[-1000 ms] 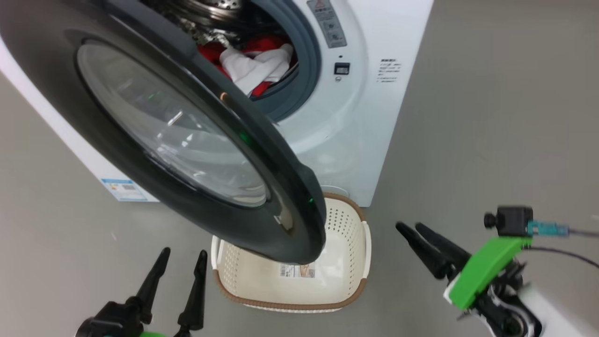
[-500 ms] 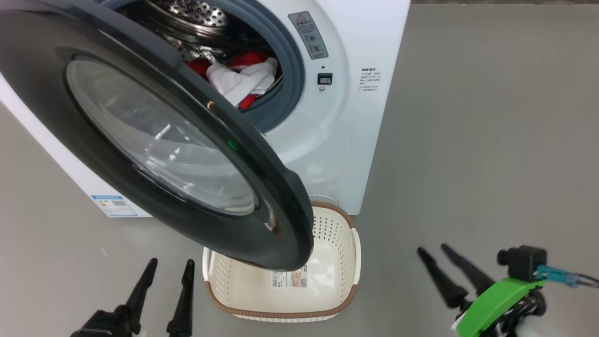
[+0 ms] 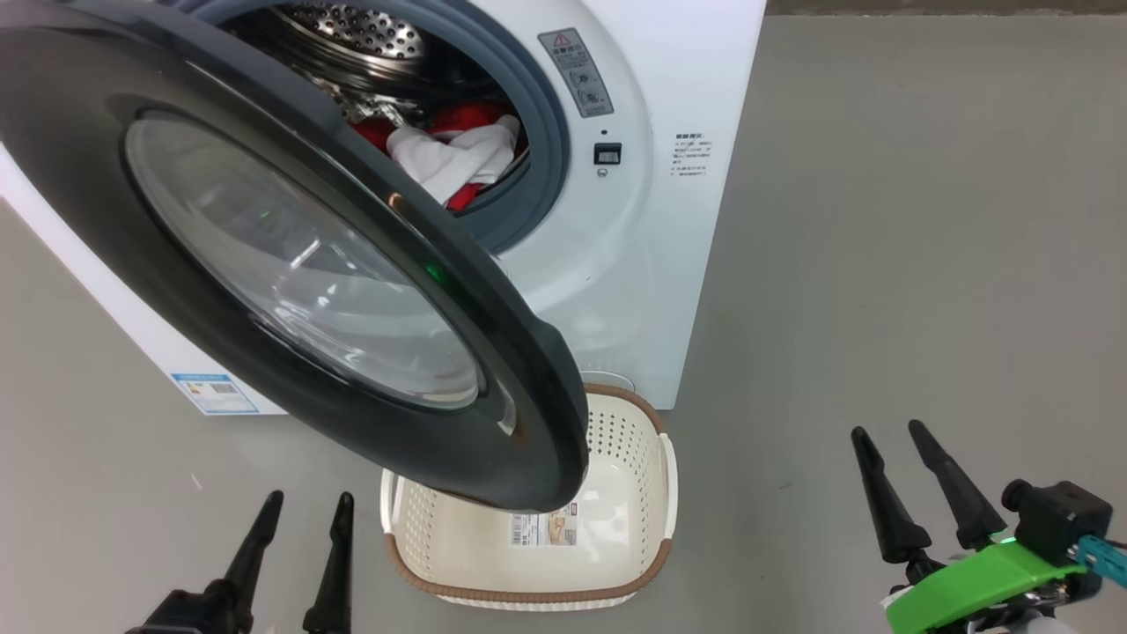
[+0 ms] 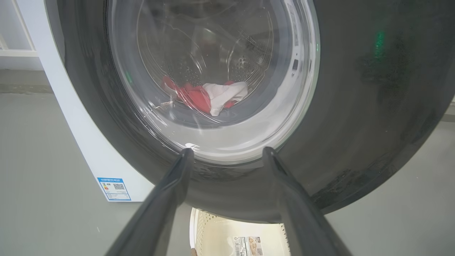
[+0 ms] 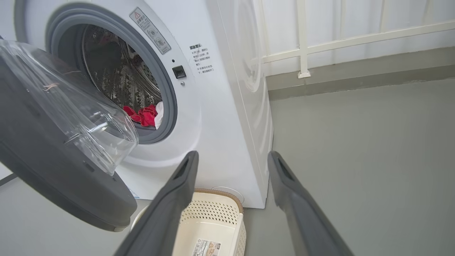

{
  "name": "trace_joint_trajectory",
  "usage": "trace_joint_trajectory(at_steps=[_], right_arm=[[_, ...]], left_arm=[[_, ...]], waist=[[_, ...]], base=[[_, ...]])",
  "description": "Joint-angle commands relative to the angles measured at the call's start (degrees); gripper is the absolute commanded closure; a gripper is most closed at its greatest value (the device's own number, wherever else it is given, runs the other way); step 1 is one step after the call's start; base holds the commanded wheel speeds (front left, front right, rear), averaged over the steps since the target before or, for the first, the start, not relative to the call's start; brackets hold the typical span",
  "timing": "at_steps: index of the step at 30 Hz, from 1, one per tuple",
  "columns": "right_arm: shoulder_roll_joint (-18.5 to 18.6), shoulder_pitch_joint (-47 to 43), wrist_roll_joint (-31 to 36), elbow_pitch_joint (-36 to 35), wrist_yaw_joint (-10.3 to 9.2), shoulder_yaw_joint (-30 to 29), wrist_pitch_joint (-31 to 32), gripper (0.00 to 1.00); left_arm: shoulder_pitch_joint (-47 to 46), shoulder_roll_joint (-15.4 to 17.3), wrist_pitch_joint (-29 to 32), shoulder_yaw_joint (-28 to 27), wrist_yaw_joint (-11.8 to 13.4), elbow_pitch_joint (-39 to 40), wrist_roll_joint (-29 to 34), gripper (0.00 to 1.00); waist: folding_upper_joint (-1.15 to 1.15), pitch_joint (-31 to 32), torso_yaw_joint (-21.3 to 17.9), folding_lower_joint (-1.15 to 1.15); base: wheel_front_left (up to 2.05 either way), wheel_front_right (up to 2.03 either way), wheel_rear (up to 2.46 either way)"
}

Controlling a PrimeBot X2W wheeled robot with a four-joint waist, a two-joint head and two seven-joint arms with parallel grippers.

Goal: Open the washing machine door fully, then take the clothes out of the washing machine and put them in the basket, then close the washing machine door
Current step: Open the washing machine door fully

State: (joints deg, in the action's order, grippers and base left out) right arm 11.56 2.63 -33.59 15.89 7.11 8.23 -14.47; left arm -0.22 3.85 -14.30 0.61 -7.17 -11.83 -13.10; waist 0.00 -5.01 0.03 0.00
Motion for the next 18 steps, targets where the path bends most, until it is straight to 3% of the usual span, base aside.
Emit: trace_joint_trajectory(at_steps=[1, 8, 18], right_arm=[[0.01, -0.65, 1.38, -2.14, 0.37, -0.01, -0.51, 0.00], [-2.94, -5.82, 6.70, -4.12, 0.37, -3.94, -0.52, 0.00], [-5.25, -7.81, 9.26, -4.37, 0.37, -5.82, -0.52, 0.00]], left_arm=[[-0.64, 0.91, -0.70, -2.05, -0.32, 1.68, 0.77, 0.00], [-0.11, 0.71, -0.70, -2.09, -0.32, 2.30, 1.31, 0.00], [-0.06, 0.47, -0.70, -2.43, -0.32, 2.27, 1.68, 0.00]], waist=[[0.00, 0.09, 0.15, 0.00], [0.00, 0.50, 0.74, 0.00], [0.00, 0.58, 0.73, 0.00]], base=[[0.00, 0.00, 0.00], [0.00, 0.00, 0.00], [0.00, 0.00, 0.00]])
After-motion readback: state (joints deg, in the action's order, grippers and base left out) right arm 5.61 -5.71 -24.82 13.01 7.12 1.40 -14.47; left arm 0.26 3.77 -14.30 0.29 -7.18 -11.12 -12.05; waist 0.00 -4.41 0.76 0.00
